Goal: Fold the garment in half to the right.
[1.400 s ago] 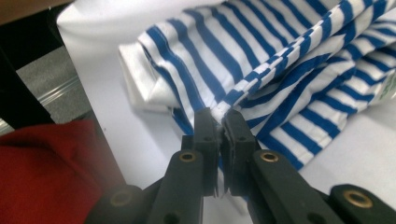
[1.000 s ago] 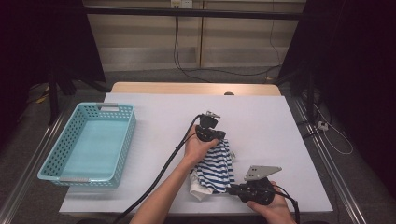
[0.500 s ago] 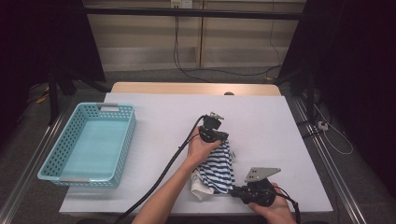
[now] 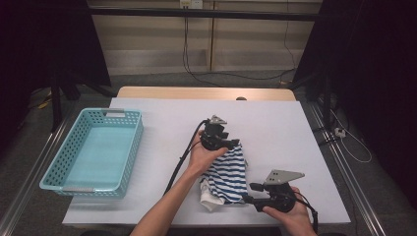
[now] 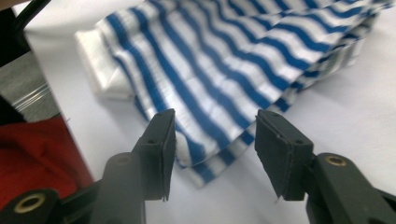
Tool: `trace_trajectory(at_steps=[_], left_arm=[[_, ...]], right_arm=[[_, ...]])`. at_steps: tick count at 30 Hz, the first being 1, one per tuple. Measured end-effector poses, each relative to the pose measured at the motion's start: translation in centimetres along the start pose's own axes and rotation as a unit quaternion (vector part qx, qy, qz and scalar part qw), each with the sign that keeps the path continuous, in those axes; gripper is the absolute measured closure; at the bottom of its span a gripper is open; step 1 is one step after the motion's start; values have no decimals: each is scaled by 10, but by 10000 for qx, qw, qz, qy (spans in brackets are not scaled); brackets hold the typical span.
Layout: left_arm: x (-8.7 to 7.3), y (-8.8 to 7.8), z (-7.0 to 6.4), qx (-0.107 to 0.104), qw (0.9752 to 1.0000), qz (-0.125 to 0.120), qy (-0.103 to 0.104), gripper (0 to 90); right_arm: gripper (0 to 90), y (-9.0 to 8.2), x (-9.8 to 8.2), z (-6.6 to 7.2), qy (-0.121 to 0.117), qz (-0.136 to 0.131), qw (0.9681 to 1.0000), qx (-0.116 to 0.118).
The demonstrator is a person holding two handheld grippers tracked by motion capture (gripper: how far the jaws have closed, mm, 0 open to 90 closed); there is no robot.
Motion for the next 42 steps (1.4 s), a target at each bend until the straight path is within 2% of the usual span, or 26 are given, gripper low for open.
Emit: trace_trajectory(at_steps=[1, 4, 5, 7, 10, 11, 12, 14, 16, 17, 19, 20, 22, 24, 25, 26, 27, 30, 31, 33, 35, 36, 37, 42], left_arm=[[-1, -3, 3, 47, 10000, -15, -58, 393], [-3, -8, 9, 118, 9999, -16, -54, 282], [-4, -15, 14, 139, 9998, -48, -129, 259], [-7, -22, 19, 183, 9997, -94, -98, 234], [-11, -32, 26, 272, 9995, -92, -156, 208], [-13, -35, 29, 289, 9995, -10, -121, 206], [-15, -38, 31, 333, 9994, -50, -105, 206], [-20, -43, 33, 366, 9993, 29, -117, 191], [-22, -45, 33, 379, 9991, -21, -174, 189], [-27, -49, 35, 417, 9991, 43, -74, 188], [-31, -53, 37, 401, 9991, 101, -27, 178], [-32, -55, 38, 457, 9989, 60, -131, 178], [-32, -59, 42, 507, 9987, 30, -101, 178], [-32, -62, 44, 511, 9986, 41, -110, 179], [-35, -64, 44, 523, 9985, 33, -182, 187], [-36, -64, 45, 556, 9984, -2, -67, 192], [-39, -67, 45, 568, 9983, 142, 1, 198], [-42, -69, 43, 602, 9981, 140, -21, 199], [-45, -72, 44, 655, 9977, 155, 32, 199], [-47, -77, 48, 593, 9982, 51, -40, 199], [-47, -80, 52, 604, 9982, -14, -64, 199], [-47, -81, 54, 618, 9980, 36, -99, 199], [-47, -81, 54, 607, 9980, -28, -171, 199], [-50, -77, 57, 622, 9979, 35, -167, 199]], right_arm=[[465, 0, 2, -2, 13, -39, 10000, -19], [475, -1, 12, -10, 32, -156, 9998, -142], [475, -1, 15, -13, 54, -190, 9997, -175], [469, -2, 22, -19, 44, -264, 9994, -203], [488, -3, 32, -26, 60, -386, 9988, -282], [496, -3, 35, -29, 60, -411, 9985, -346], [511, -2, 39, -33, 49, -444, 9982, -403], [543, 3, 48, -40, -23, -459, 9979, -459], [551, 6, 52, -45, -71, -445, 9975, -543], [579, 15, 64, -54, -101, -447, 9971, -607], [601, 24, 73, -63, -47, -472, 9967, -657], [607, 29, 77, -68, -41, -451, 9966, -687], [618, 39, 83, -78, -28, -394, 9958, -822], [636, 50, 88, -87, 44, -317, 9959, -844], [646, 53, 89, -91, 53, -298, 9956, -888], [647, 56, 90, -94, 63, -259, 9957, -891], [650, 60, 91, -97, 64, -225, 9957, -891], [668, 68, 91, -103, 44, -98, 9957, -924], [675, 75, 89, -109, 167, -46, 9956, -925], [689, 81, 85, -113, 314, 16, 9961, -830], [703, 86, 81, -116, 333, 126, 9961, -809], [742, 87, 79, -115, 431, 165, 9961, -749], [777, 88, 79, -116, 453, 176, 9960, -749], [871, 89, 77, -119, 417, 204, 9959, -775]])
Point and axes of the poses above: each handheld gripper's, and its own axes: y roughly forward along the jaws, x roughly out of its top, z roughly to its left, the point moved 6 cm from there along y, roughly forward along the jaws, and after that the axes turned 1 degree about y, right-handed, at the moved point
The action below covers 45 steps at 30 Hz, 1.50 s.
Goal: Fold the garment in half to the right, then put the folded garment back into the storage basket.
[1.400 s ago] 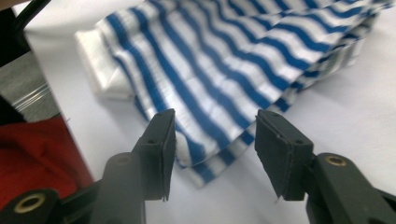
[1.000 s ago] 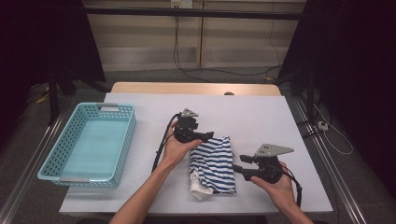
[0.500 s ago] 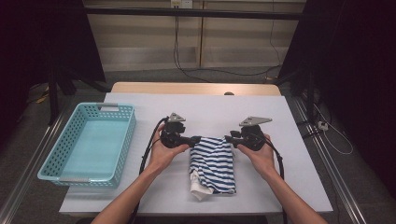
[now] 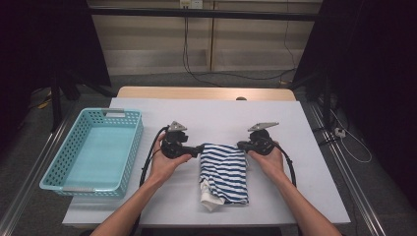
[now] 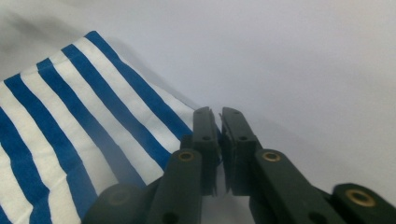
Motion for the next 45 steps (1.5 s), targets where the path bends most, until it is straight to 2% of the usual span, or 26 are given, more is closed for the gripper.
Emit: trace_trajectory(at_steps=[1, 2, 3, 4, 6, 8, 12, 13, 14, 16, 17, 18, 19, 21, 22, 23, 24, 26, 28, 29, 31, 33, 35, 36, 40, 45], left_arm=[[0, 0, 0, 0, 10000, 0, 0, 199], [-2, 2, 1, -14, 9999, 95, 95, 199], [-1, 4, -1, -46, 10000, 25, 4, 198], [-1, 4, -2, -47, 10000, 62, -22, 198], [-1, 5, -2, -45, 10000, 33, 61, 186], [-1, 7, -3, -36, 10000, -35, 21, 169], [-2, 6, 0, -33, 9999, 72, 103, 133], [-1, 3, 2, -12, 9997, 90, 215, 126], [1, 3, 0, -17, 10000, -76, -9, 120], [2, -2, 3, -23, 9996, -7, 290, 104], [4, -3, 1, -17, 9998, -169, 61, 90], [3, -5, 3, -42, 9998, -55, 198, 81], [3, -6, 4, -38, 9997, -79, 242, 76], [3, -7, 3, -42, 9997, -89, 209, 60], [4, -10, 4, -51, 9997, -79, 242, 52], [4, -10, 4, -51, 9997, -79, 242, 48], [6, -10, 0, -64, 9996, -262, 80, 47], [5, -13, 0, -92, 9995, -220, 211, 47], [6, -13, -2, -112, 9994, -281, 178, 39], [5, -12, -2, -143, 9993, -268, 208, 38], [5, -11, -3, -138, 9994, -290, 156, 38], [4, -10, -4, -217, 9992, -249, 232, 38], [5, -10, -4, -265, 9990, -269, 218, 38], [5, -8, -5, -289, 9990, -293, 172, 38], [3, -6, -3, -150, 9993, -215, 280, 40], [3, -6, -7, -225, 9991, -233, 268, 40]], right_arm=[[871, 0, 0, 0, 0, 0, 10000, 0], [877, 0, 1, 0, 36, -10, 10000, -27], [878, 1, 1, -1, -58, -19, 10000, -55], [879, 1, 2, 0, -56, -29, 10000, -48], [879, 2, 1, -1, -11, 5, 9999, -126], [878, 4, 1, -2, -9, -44, 9999, -112], [862, 6, 2, -4, 3, -98, 9999, -105], [814, 6, 4, -4, -29, -187, 9997, -144], [784, 5, 4, -4, -39, -221, 9996, -172], [713, 1, 6, -4, -13, -343, 9993, -129], [676, -2, 7, -5, -17, -402, 9991, -100], [652, -5, 7, -4, 52, -467, 9989, -53], [625, -8, 7, -4, 54, -531, 9986, 10], [601, -11, 7, -3, 86, -558, 9984, 59], [543, -16, 7, -1, 37, -662, 9977, 120], [519, -18, 7, 1, 90, -652, 9977, 141], [502, -20, 7, 2, 67, -706, 9973, 182], [468, -24, 7, 3, 73, -762, 9968, 220], [440, -25, 7, 3, 66, -788, 9966, 228], [350, -28, 7, 5, 133, -757, 9966, 305], [282, -30, 6, 5, 103, -758, 9966, 301], [248, -34, 8, 7, 208, -843, 9956, 342], [220, -36, 9, 8, 140, -918, 9950, 360], [142, -40, 10, 12, 105, -928, 9950, 361], [112, -45, 6, 17, 31, -929, 9945, 478], [105, -49, 0, 23, -31, -913, 9944, 525]])
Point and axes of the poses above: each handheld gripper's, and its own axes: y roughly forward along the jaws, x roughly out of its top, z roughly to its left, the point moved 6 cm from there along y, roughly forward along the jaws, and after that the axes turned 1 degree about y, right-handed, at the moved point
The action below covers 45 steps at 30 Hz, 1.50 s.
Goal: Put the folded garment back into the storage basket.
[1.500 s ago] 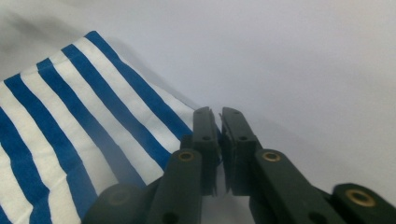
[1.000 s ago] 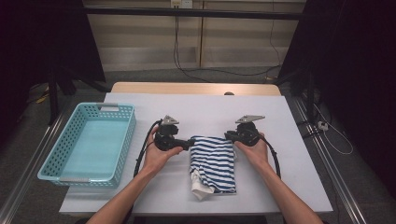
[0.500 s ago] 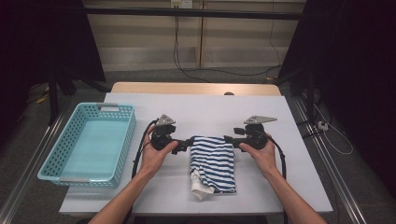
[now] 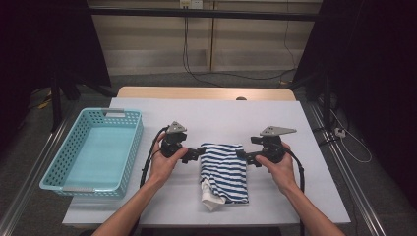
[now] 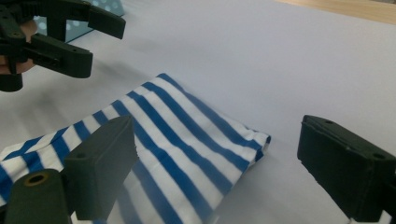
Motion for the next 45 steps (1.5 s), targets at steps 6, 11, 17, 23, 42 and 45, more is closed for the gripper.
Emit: trace_trajectory(at_steps=[6, 11, 17, 23, 42, 45], left_arm=[[3, 1, -8, 76, 9999, -49, 82, 53], [5, 3, -11, 109, 9998, -80, 134, 52], [6, 2, -11, 106, 9998, -82, 136, 54], [6, 4, -5, 178, 9997, -166, -27, 61], [5, 11, -4, 110, 9996, 143, 214, 61], [3, 16, -7, 83, 9998, 161, 129, 64]], right_arm=[[76, -18, -12, 19, -217, 25, 9994, 285], [77, -31, -19, 28, -252, 38, 9988, 408], [84, -39, -31, 38, -434, 218, 9978, 461], [139, -46, -37, 51, -545, 326, 9959, 645], [410, -51, -72, 85, -1176, 1103, 9800, 1164], [449, -50, -74, 87, -1304, 1139, 9785, 1121]])
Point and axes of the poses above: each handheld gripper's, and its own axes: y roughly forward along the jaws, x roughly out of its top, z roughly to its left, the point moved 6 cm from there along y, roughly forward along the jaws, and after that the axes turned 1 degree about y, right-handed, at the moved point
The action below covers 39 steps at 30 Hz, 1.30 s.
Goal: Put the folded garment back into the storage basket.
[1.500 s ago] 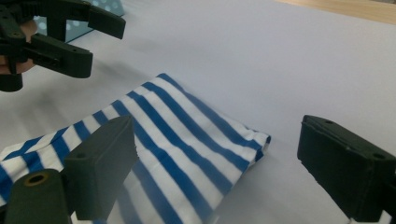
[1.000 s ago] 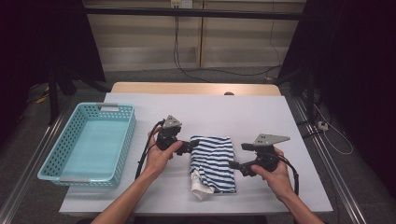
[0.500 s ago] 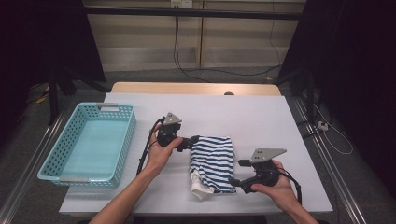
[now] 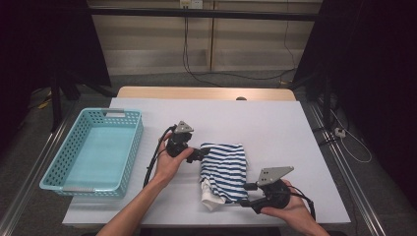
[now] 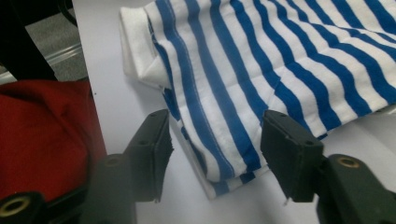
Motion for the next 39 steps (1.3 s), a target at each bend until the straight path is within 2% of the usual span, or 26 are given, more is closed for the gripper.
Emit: trace_trajectory(at_steps=[2, 4, 7, 11, 12, 14, 16, 18, 22, 23, 24, 25, 30, 33, 34, 35, 38, 39], left_arm=[[0, 1, 1, 2, 10000, 10, 90, 63], [-1, 2, 1, -5, 9999, 60, 94, 63], [0, 2, -1, -83, 9999, -25, 69, 61], [1, 2, 0, -48, 9999, -46, 119, 63], [1, 2, 0, -72, 9999, -52, 82, 63], [0, 1, 1, -69, 9999, -36, 86, 63], [0, 1, 2, -49, 10000, -41, 50, 63], [-1, 0, 4, -7, 10000, -7, -71, 62], [-1, 1, 6, 3, 10000, -5, 9, 61], [-1, 1, 5, -7, 10000, -13, -48, 61], [-1, 1, 5, -7, 10000, -13, -48, 61], [-2, 1, 5, -3, 10000, 74, 20, 61], [-2, 1, 6, 36, 10000, 92, 13, 61], [-4, 4, 7, 81, 9998, 160, -77, 65], [-5, 4, 6, 38, 9997, 223, -131, 67], [-6, 6, 7, -24, 9996, 242, -111, 76], [-8, 13, 6, 52, 9995, 276, -129, 79], [-8, 14, 6, 83, 9995, 287, -45, 79]], right_arm=[[471, 1, -3, 3, -34, 47, 10000, 43], [507, 2, -4, 5, -205, 97, 9997, 38], [541, 3, -3, 8, -242, 111, 9995, 162], [539, 8, -5, 8, -319, 225, 9991, 153], [537, 10, -6, 5, -401, 260, 9988, 69], [517, 13, -9, 2, -411, 333, 9986, 59], [527, 15, -10, 2, -404, 383, 9984, 100], [514, 17, -11, 3, -498, 408, 9979, 119], [515, 19, -12, 4, -641, 446, 9969, 85], [557, 19, -12, 4, -659, 444, 9968, 54], [557, 19, -12, 4, -659, 444, 9968, 54], [589, 19, -12, 2, -725, 464, 9963, -31], [638, 19, -10, 1, -794, 528, 9953, -147], [660, 20, -11, 1, -787, 474, 9957, -115], [675, 19, -11, 0, -794, 477, 9956, -124], [693, 19, -11, 0, -800, 466, 9956, -118], [751, 19, -10, -1, -840, 482, 9952, -136], [774, 19, -10, -1, -844, 477, 9952, -125]])
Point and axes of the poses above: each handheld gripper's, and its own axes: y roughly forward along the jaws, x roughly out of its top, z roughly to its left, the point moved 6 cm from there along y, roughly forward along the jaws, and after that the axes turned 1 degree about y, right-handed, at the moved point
